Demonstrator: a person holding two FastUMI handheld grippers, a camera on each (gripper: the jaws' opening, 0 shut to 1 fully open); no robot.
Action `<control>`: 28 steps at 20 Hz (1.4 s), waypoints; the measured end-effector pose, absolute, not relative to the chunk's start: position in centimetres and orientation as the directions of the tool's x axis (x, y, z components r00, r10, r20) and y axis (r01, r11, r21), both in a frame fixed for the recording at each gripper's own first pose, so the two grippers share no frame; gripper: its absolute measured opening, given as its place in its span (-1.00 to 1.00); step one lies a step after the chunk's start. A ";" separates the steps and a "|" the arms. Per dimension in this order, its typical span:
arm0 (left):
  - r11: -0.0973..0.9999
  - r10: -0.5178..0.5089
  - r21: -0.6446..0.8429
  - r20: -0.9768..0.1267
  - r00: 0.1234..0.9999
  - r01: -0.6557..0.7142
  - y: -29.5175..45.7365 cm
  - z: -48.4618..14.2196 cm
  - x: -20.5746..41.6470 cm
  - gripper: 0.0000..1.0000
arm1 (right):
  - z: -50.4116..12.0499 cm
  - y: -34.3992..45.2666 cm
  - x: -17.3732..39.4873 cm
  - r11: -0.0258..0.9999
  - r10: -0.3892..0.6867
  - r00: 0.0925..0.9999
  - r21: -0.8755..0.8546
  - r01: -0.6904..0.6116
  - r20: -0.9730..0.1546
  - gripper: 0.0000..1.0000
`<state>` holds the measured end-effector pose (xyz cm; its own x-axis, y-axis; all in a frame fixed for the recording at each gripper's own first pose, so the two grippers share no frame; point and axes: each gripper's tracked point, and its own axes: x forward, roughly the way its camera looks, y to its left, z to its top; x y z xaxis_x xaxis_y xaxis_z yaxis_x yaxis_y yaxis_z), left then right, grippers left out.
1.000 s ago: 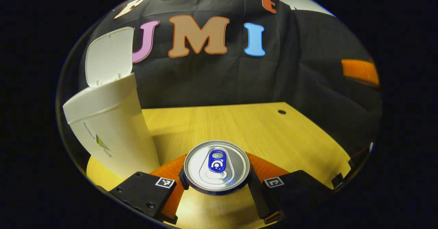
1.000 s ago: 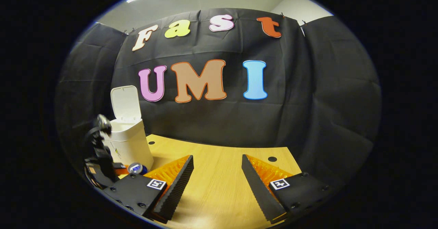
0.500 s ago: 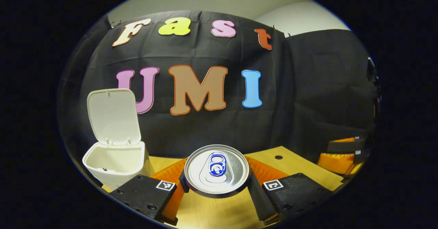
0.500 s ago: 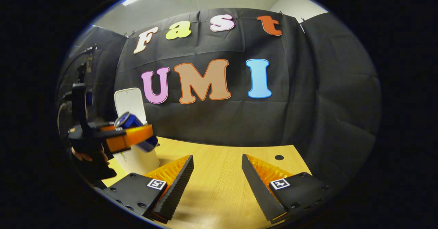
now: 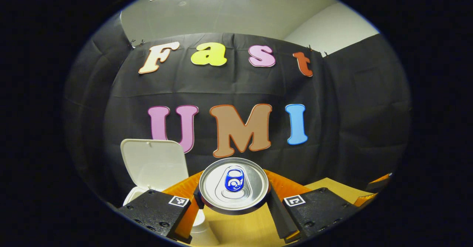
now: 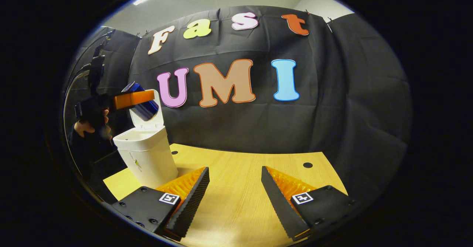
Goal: Press the lid of the desktop garbage bin to open it, pick up the crumpled paper on the desktop and throw it into the bin, then pick up the pop can on the desktop and drop it into the bin, and finally close the garbage bin lid.
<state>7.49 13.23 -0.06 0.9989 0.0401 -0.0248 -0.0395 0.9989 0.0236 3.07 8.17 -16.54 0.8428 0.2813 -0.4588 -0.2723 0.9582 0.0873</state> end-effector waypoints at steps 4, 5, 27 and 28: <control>0.991 0.131 0.045 -0.032 0.991 -0.129 18.8 -0.8 8.3 0.55 | -17.0 9.0 3.2 0.959 0.279 0.839 0.088 -0.270 -0.467 0.89; 0.987 0.154 0.055 -0.042 0.987 -0.152 20.2 -1.2 8.4 0.55 | -17.2 9.2 3.1 0.959 0.278 0.838 0.089 -0.268 -0.470 0.89; 0.955 0.284 0.113 -0.078 0.956 -0.275 27.9 -3.3 7.7 0.82 | -19.1 12.3 2.3 0.955 0.285 0.819 0.078 -0.285 -0.497 0.89; 0.958 0.272 0.110 -0.066 0.960 -0.264 27.5 -2.2 7.9 0.82 | -19.1 12.2 2.3 0.956 0.284 0.819 0.078 -0.284 -0.498 0.89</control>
<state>7.90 27.54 -2.15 0.9600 0.2721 -0.0663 -0.2640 0.9582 0.1101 2.26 12.18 -19.06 0.8194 0.2840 -0.4978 -0.2840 0.9557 0.0778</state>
